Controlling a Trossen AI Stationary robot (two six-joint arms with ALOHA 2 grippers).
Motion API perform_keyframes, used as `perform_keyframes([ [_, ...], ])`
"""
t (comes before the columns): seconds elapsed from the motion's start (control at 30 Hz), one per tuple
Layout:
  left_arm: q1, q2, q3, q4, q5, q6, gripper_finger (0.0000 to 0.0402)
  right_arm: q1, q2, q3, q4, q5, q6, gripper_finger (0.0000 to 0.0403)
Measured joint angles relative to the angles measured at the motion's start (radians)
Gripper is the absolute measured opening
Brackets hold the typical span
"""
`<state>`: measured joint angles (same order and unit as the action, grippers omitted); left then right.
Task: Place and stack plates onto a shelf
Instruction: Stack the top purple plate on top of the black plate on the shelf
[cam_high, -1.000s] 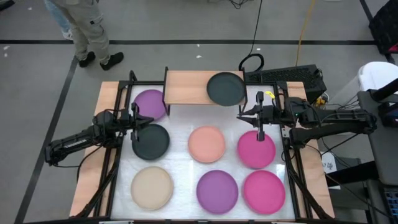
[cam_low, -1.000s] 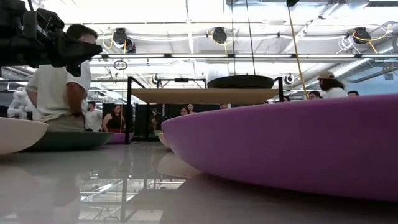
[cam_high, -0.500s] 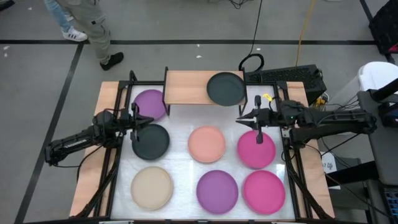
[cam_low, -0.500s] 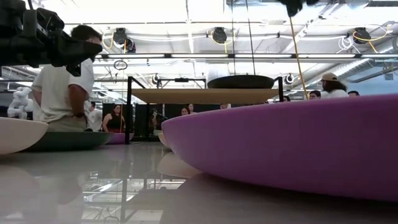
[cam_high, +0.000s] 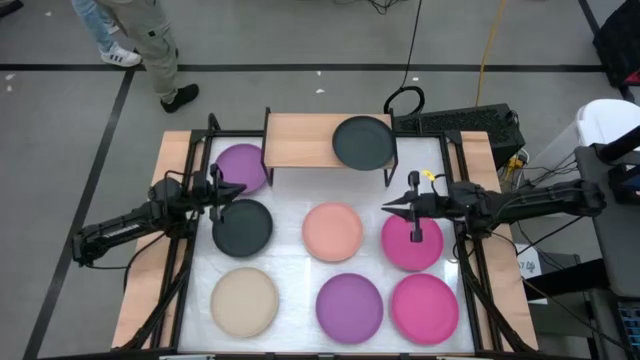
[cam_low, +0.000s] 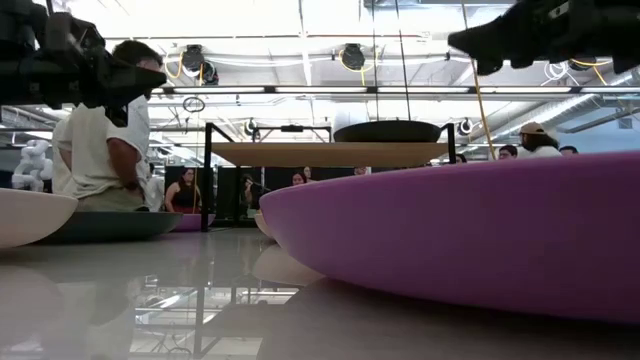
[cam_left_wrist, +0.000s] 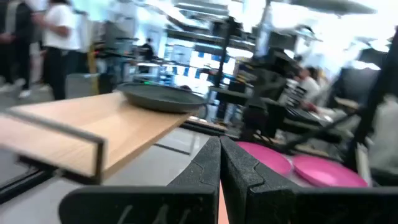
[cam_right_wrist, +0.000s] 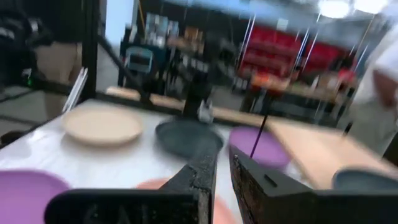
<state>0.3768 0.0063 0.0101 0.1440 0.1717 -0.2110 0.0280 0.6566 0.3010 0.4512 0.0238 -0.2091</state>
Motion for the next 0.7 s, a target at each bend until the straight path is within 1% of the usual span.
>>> perform_keyframes([
  [0.07,0.0,0.0,0.0,0.0,-0.033,-0.029,0.0004,0.0,-0.006,-0.037,0.078,0.0,-0.023,0.0027],
  [0.13,0.0,0.0,0.0,-0.001,-0.041,-0.023,0.0004,0.0,-0.013,-0.057,0.127,0.0,-0.047,0.0027],
  [0.23,0.0,0.003,0.028,-0.041,-0.067,0.008,0.0004,0.0,-0.022,-0.065,0.144,0.0,-0.062,0.0027],
  [0.33,0.0,0.037,0.098,-0.106,-0.121,0.033,0.0004,0.0,-0.03,-0.065,0.144,0.0,-0.064,0.0027],
  [0.5,0.0,0.185,0.276,-0.237,-0.158,0.124,0.0004,0.0,-0.03,-0.065,0.144,0.0,-0.064,0.0027],
  [0.7,-0.005,0.432,0.46,-0.361,-0.173,0.233,0.0004,0.0,-0.03,-0.065,0.166,0.003,-0.07,0.0027],
])
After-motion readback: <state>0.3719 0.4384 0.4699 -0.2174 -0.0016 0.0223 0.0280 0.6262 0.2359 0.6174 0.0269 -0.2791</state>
